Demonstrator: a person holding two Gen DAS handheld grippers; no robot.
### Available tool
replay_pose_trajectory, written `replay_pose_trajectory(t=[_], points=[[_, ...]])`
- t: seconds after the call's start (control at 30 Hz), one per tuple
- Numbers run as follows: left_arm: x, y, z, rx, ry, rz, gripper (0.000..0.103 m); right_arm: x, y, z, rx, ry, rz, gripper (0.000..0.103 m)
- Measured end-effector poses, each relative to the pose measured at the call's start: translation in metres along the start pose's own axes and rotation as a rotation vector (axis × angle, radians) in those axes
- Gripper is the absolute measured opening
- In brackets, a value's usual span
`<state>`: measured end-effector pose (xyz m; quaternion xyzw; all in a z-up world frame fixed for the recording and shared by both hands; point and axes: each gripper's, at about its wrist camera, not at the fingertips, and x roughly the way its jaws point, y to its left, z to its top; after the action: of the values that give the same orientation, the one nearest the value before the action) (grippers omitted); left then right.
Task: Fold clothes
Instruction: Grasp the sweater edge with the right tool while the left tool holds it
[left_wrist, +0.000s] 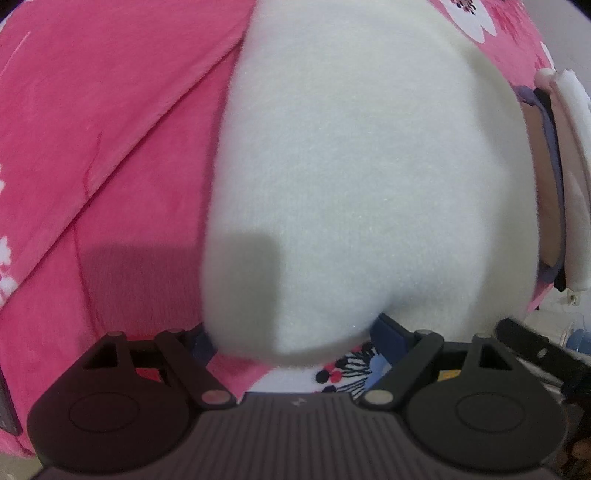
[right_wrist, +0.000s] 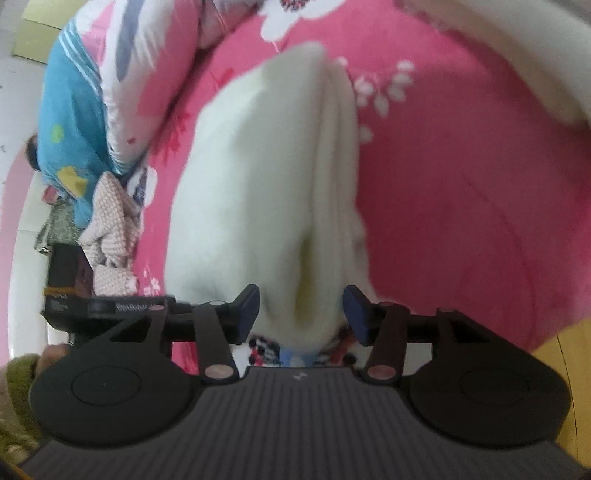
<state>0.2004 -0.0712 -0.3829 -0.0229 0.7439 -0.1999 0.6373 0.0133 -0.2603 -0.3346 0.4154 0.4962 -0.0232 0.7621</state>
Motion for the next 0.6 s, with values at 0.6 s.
replay_pose_trajectory(t=[0.6], points=[[-0.026, 0.023, -0.004, 0.102, -0.013, -0.039, 0.085, 0.017, -0.080, -0.021, 0.343, -0.064, 0.244, 0.015]])
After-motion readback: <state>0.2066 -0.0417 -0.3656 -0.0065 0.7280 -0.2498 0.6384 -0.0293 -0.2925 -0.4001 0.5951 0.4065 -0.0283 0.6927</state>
